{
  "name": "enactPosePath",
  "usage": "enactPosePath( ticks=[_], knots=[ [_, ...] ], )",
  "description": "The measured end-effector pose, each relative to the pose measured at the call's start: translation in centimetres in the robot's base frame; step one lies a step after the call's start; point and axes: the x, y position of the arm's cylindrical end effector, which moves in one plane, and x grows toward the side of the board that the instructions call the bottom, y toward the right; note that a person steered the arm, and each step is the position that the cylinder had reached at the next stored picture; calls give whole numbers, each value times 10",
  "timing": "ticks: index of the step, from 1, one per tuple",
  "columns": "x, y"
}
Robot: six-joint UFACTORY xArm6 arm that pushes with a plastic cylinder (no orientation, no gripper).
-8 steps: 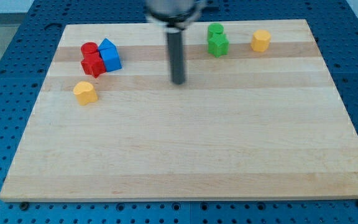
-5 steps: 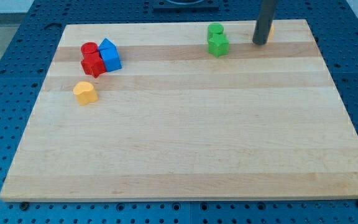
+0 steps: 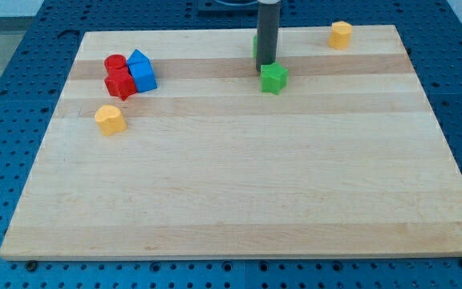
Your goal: Push green star towards the red star
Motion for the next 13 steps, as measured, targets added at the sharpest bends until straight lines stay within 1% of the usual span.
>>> enactPosePath(
  ticks=[2, 3, 6, 7, 8, 9, 10, 11, 12, 13],
  knots=[
    [11, 17],
    [29, 26],
    [54, 85],
    [69, 84],
    [83, 57],
    [75, -10],
    [56, -56],
    [54, -117],
    [54, -193],
    [54, -215]
  ],
)
